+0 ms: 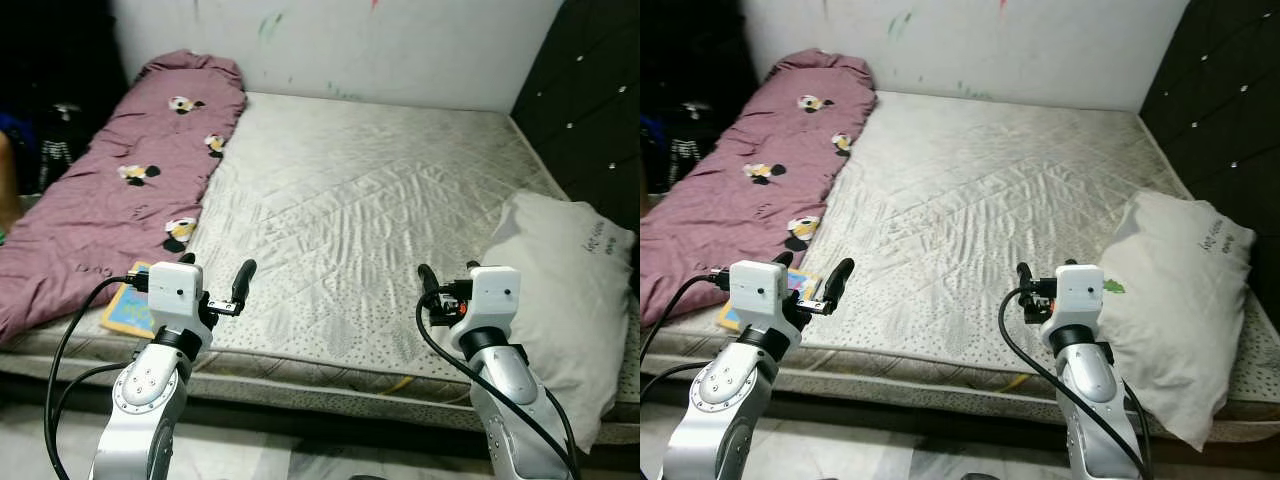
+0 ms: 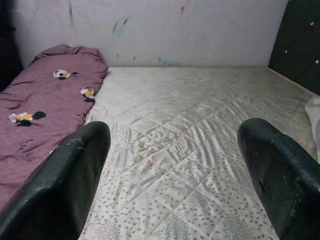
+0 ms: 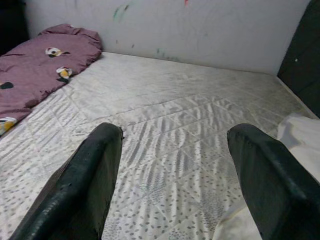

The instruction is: Clean up the room

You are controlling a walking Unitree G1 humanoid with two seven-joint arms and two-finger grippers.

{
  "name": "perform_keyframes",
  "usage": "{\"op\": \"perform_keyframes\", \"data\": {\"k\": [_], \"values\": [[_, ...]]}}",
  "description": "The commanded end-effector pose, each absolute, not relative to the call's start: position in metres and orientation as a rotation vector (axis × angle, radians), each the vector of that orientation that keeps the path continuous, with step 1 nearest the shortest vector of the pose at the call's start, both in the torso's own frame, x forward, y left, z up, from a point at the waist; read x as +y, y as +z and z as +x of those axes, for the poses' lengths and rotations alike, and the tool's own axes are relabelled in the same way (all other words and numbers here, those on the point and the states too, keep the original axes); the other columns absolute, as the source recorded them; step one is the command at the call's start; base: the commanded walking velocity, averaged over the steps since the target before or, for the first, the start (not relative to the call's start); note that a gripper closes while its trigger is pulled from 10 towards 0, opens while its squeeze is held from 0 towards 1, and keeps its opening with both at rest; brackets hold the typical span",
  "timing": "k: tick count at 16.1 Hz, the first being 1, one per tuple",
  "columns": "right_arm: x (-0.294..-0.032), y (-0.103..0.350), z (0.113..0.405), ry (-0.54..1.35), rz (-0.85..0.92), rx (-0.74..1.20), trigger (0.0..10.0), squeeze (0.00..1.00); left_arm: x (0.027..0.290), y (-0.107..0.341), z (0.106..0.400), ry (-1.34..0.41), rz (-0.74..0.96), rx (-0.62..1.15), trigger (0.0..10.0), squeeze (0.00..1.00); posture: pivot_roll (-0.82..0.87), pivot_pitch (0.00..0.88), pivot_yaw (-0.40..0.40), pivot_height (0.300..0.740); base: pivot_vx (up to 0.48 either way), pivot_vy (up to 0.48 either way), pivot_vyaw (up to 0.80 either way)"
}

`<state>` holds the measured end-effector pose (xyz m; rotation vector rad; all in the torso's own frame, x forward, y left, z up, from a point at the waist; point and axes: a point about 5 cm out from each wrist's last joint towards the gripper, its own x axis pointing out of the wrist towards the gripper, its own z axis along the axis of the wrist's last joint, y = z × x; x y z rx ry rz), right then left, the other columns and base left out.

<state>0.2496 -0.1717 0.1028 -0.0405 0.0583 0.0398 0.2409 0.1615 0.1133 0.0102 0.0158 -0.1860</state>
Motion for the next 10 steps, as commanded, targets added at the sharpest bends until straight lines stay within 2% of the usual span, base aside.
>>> {"op": "perform_keyframes", "data": {"k": [1, 3, 10], "values": [[-0.1712, 0.1048, 0.2518, 0.044, -0.042, 0.05, 10.0, 0.0, 0.1635, 0.1174, 0.2411, -0.191, 0.01, -0.004, 10.0, 0.0, -0.05, 0.0, -0.06, 0.74, 0.0, 0.0, 0.0], [-0.1713, 0.1049, 0.2519, 0.043, -0.043, 0.05, 10.0, 0.0, 0.1634, 0.1178, 0.2413, -0.195, 0.009, -0.007, 10.0, 0.0, -0.05, 0.0, -0.06, 0.74, 0.127, 0.0, 0.0], [-0.1723, 0.106, 0.2535, 0.042, -0.04, 0.044, 10.0, 0.0, 0.1633, 0.118, 0.2418, -0.196, 0.003, -0.009, 10.0, 0.0, -0.05, 0.0, -0.064, 0.74, 0.295, 0.0, 0.0]]}}
